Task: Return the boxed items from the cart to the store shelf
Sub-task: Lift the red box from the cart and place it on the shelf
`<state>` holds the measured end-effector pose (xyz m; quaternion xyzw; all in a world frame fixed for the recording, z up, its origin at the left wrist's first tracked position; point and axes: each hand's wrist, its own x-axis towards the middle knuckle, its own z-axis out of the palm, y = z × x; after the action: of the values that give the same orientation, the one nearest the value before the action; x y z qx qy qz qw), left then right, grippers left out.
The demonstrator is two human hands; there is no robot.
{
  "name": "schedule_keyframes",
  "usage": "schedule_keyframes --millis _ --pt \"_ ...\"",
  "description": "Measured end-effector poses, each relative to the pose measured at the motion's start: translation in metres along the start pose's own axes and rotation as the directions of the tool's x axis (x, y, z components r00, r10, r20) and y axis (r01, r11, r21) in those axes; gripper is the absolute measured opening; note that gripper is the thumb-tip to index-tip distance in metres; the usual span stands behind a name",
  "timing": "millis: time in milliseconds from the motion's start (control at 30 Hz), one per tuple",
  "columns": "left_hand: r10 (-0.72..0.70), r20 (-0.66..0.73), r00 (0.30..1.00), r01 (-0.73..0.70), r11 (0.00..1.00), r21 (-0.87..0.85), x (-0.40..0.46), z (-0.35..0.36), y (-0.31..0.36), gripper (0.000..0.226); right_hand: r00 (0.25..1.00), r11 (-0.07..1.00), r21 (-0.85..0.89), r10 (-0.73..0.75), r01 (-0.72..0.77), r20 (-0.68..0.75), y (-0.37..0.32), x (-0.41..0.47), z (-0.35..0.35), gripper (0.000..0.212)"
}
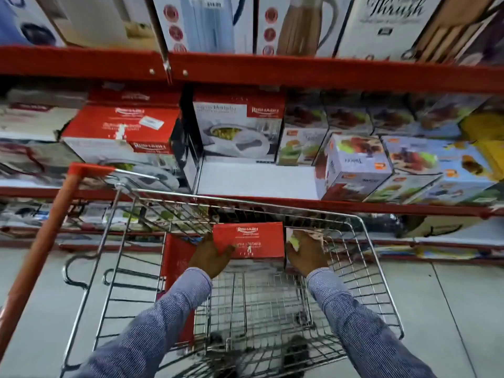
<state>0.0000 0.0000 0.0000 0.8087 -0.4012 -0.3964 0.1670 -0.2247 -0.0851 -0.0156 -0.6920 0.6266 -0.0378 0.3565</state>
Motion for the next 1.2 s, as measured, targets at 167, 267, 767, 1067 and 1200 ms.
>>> schedule_keyframes --millis 167,267,767,1067,1200 --pt "-0.182 0.118 0.976 0.208 0.941 -0.266 0.046 0.032 -0.044 0.062 0.959 0.977 0.088 0.170 -0.194 0.229 0.007 0.012 0.020 0.020" --pt "-0.298 0.116 0.948 0.319 0.878 -0.358 0.045 0.034 -0.041 0.050 0.952 0.976 0.102 0.162 -0.194 0.261 0.001 0.012 0.023 0.020" --pt "-0.143 -0.205 0.968 0.084 0.959 -0.272 -0.021 -0.038 -0.003 0.041 0.979 0.874 0.442 0.195 -0.203 0.063 -0.023 -0.033 -0.013 0.032" --pt "0.089 -0.525 0.847 -0.196 0.969 -0.152 -0.073 -0.123 0.053 0.039 0.972 0.819 0.562 0.022 0.117 -0.234 -0.086 -0.061 -0.091 0.043" --pt "0.177 -0.620 0.764 -0.303 0.947 -0.103 -0.079 -0.149 0.074 0.039 0.943 0.804 0.549 -0.044 0.229 -0.329 -0.116 -0.061 -0.131 0.031"
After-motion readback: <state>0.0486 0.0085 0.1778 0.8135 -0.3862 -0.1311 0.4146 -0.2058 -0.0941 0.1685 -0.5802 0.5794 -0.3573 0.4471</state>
